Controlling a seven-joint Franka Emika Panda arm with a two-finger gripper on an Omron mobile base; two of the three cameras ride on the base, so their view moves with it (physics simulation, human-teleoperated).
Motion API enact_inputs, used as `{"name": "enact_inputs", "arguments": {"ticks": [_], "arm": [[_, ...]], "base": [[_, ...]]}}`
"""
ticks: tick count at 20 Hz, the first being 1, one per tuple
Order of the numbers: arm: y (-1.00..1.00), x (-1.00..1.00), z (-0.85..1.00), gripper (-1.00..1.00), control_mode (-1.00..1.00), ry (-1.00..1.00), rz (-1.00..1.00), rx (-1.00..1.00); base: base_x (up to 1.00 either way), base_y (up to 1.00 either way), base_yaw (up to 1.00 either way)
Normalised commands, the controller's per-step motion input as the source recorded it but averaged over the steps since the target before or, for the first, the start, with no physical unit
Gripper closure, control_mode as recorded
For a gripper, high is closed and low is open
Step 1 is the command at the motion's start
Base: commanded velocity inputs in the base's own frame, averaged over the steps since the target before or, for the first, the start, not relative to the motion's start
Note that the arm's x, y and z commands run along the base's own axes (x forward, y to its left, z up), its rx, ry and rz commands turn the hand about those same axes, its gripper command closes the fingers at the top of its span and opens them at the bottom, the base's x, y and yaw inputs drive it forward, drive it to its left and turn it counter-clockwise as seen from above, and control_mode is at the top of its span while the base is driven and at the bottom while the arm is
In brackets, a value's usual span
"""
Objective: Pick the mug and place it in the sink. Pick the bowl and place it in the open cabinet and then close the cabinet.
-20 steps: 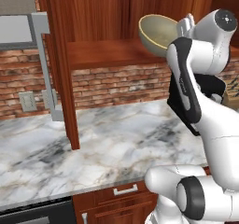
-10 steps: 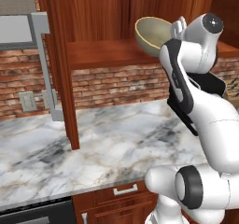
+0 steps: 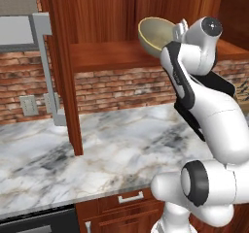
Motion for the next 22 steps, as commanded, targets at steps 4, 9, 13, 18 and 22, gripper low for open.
{"name": "enact_inputs", "arguments": {"ticks": [4,9,13,18,22], "arm": [[0.0,0.37,-0.05,1.0,-1.0,0.0,0.0,0.0],[0.0,0.22,-0.11,1.0,-1.0,0.0,0.0,0.0],[0.09,0.1,-0.07,-1.0,-1.0,0.0,0.0,0.0],[0.04,0.03,0.0,-1.0,-1.0,-0.01,0.0,0.0],[0.0,0.0,0.0,-1.0,-1.0,-0.04,0.0,0.0]], "base": [[0.0,0.0,0.0],[0.0,0.0,0.0],[0.0,0.0,0.0],[0.0,0.0,0.0],[0.0,0.0,0.0]]}}
